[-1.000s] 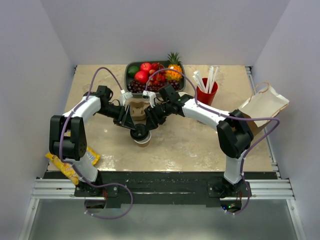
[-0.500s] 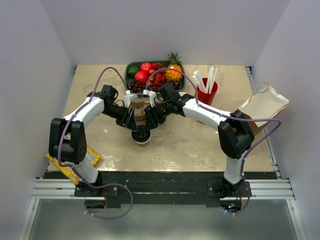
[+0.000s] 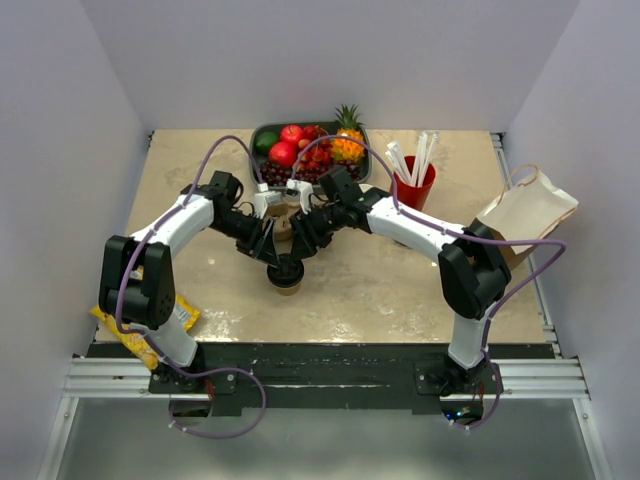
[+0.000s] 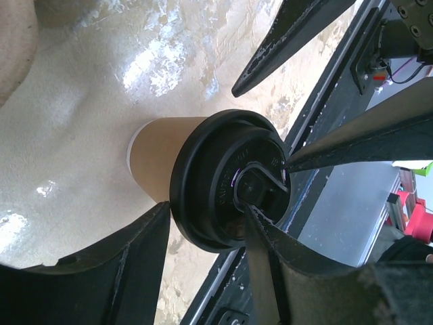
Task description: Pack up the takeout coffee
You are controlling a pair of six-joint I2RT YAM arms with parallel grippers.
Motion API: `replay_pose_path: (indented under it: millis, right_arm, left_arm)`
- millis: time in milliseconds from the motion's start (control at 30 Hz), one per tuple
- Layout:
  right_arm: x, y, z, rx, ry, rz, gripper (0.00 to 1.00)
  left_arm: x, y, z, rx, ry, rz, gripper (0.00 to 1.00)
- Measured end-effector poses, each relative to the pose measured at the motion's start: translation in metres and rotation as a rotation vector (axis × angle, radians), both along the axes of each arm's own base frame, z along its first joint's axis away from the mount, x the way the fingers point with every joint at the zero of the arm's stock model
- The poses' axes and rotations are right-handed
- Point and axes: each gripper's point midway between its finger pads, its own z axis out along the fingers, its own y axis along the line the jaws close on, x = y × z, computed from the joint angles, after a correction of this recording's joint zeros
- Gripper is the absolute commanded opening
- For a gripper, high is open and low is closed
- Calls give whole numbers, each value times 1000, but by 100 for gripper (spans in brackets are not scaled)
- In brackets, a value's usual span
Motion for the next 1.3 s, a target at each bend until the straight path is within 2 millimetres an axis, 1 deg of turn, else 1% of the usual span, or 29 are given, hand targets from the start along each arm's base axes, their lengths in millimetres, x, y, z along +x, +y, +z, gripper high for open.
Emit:
replay_pose_path:
  millis: [533, 733, 933, 1167, 1300]
  right_arm:
    - [-5, -4, -8, -14, 0, 27, 52]
    - [-13, -8, -18, -36, 22, 33, 52]
    - [-19, -8, -24, -43, 35, 43, 51]
    - [-26, -4, -24, -40, 37, 63, 50]
    - [-27, -3, -25, -41, 35, 65, 50]
  left_arm:
    - [0, 1, -1, 8, -5, -4, 53]
    - [0, 1, -1, 6, -7, -4, 53]
    - [-8, 0, -5, -8, 21, -9, 53]
    - [-16, 0, -9, -22, 31, -12, 51]
    - [-14, 1, -11, -25, 35, 4, 49]
